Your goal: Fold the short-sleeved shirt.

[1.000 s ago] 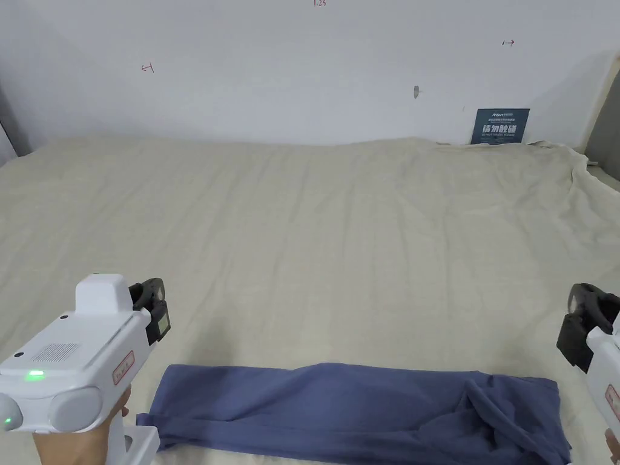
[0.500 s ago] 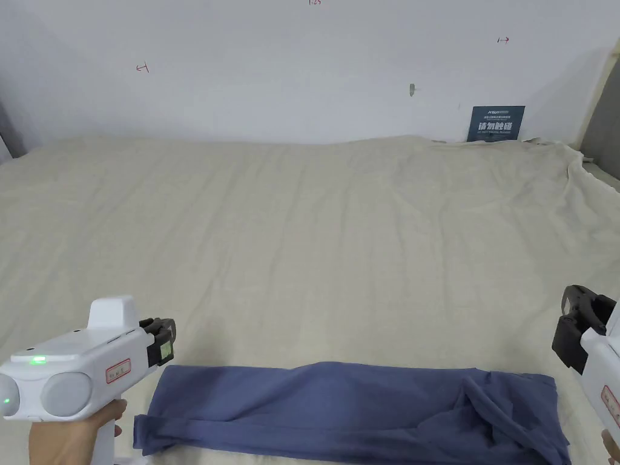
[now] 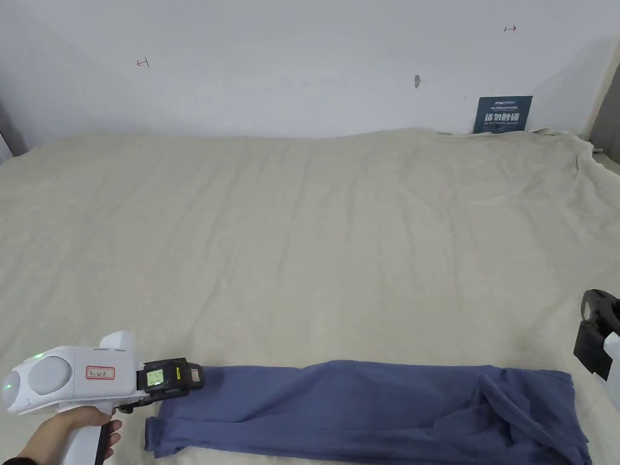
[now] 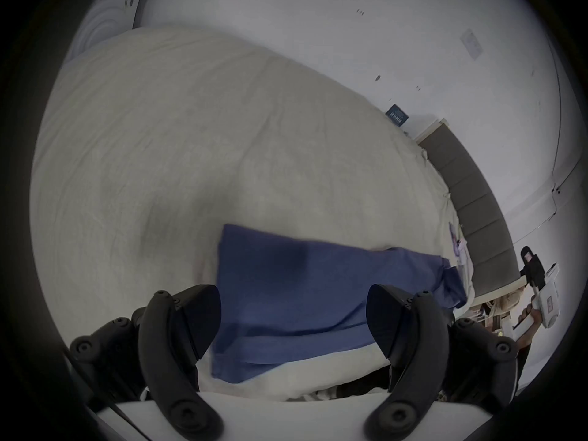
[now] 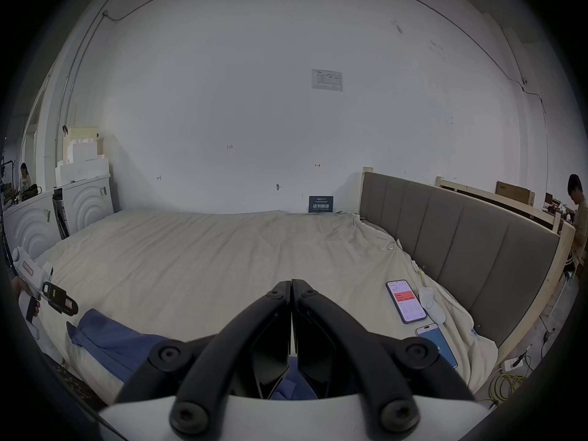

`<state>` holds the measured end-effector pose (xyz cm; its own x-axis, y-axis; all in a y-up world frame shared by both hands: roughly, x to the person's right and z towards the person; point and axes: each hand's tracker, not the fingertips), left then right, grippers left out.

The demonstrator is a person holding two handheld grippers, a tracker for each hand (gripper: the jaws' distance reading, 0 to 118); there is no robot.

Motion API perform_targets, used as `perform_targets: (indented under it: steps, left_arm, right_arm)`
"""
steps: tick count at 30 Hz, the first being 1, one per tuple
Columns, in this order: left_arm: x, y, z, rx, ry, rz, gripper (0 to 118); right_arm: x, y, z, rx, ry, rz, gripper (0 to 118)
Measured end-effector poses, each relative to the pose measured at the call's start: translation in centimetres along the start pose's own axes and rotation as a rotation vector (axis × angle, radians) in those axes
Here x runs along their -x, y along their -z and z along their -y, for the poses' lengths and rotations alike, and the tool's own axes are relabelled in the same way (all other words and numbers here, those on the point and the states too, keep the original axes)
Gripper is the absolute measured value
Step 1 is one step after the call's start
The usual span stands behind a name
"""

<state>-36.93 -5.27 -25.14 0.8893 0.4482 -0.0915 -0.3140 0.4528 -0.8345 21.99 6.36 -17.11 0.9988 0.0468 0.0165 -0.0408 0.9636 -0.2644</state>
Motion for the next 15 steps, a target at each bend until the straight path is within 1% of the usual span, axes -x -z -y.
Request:
perform_targets:
  steps: [2, 3, 4, 5, 9, 12, 15]
  left_arm:
    - [0.7, 0.5, -0.1, 0.005, 0.003, -0.013, 96]
    - [1.0, 0.6, -0.2, 0.011, -0.003, -0.008, 93]
    - [1.8, 0.9, -0.4, 0.017, -0.006, 0.003, 84]
    - [2.0, 1.2, -0.4, 0.020, -0.010, 0.018, 80]
    - [3.0, 3.0, -0.5, 0.035, -0.017, 0.034, 68]
    - [2.2, 3.8, 0.3, 0.059, -0.007, 0.024, 56]
    - [2.0, 4.3, 0.9, 0.052, -0.003, 0.020, 39]
  right_arm:
    - [0.0, 0.3, 0.1, 0.005, -0.006, 0.004, 0]
    - [0.1, 0.4, 0.2, 0.009, -0.008, 0.005, 0]
    - [0.1, 0.6, 0.2, 0.012, -0.009, 0.005, 0]
    - [0.1, 0.8, 0.3, 0.017, -0.010, 0.006, 0]
    - [0.4, 1.3, 0.6, 0.031, -0.012, 0.006, 0]
    - [0.4, 1.6, 0.8, 0.041, -0.009, 0.002, 0]
    - [0.5, 1.7, 0.8, 0.046, -0.011, 0.002, 0]
